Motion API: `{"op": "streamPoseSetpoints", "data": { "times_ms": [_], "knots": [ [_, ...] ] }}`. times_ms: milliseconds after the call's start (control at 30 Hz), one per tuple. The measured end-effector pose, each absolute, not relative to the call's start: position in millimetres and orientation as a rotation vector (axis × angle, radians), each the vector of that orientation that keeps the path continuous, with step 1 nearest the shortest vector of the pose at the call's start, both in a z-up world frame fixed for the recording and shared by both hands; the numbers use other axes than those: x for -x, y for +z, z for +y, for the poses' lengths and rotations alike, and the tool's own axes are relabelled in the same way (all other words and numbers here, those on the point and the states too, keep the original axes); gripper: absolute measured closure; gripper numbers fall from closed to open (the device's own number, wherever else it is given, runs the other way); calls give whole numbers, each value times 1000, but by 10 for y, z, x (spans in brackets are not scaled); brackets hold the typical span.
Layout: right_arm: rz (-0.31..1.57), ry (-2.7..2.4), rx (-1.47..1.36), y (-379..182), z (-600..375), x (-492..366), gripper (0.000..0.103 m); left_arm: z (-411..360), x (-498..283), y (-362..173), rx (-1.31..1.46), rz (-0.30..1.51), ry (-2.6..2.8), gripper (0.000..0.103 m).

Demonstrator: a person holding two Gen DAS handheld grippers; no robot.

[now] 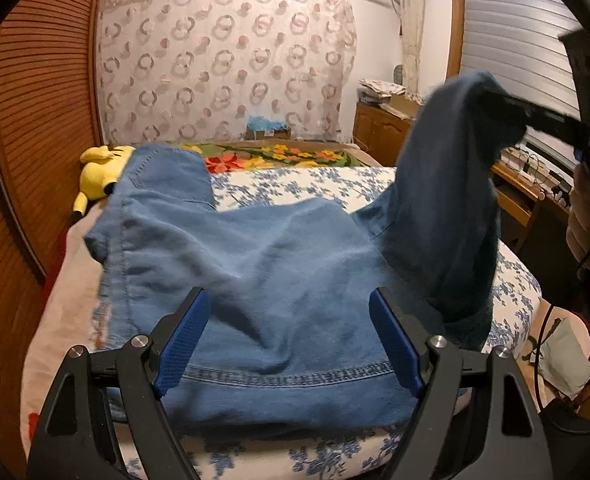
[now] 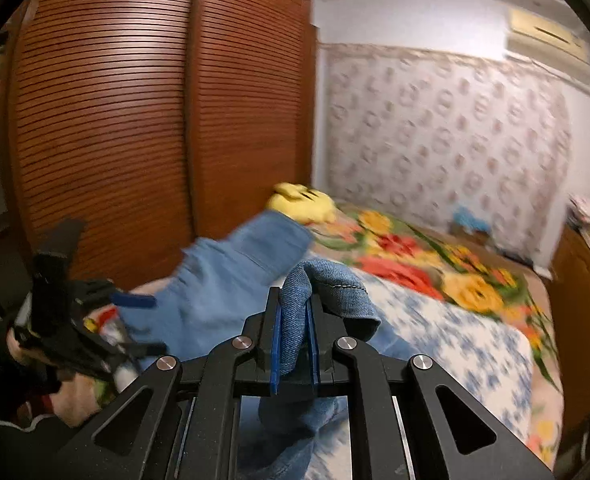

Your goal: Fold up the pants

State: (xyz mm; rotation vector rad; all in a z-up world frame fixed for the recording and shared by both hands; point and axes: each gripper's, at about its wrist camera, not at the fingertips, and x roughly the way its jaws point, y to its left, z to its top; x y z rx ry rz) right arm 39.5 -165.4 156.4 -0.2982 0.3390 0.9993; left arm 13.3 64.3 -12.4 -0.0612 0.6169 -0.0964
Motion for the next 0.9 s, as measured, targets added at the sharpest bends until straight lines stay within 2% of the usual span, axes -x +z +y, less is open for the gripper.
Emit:
{"op": "streamPoseSetpoints", "data": {
  "times_ms": [467, 533, 600, 900],
  "knots": [
    [453, 1146, 318, 1378, -845, -628, 91, 1015, 32, -203, 112, 625, -28, 21],
    [456, 1147, 315, 1407, -734, -731, 82, 1060, 47, -222, 120, 628, -22, 21],
    [448, 1150, 299, 1426, -809, -757, 65, 1074, 48, -220, 124, 627, -19, 21],
    [506, 1056, 300, 1184, -878, -825, 63, 1077, -2, -280, 125, 635, -30, 21]
  ]
}}
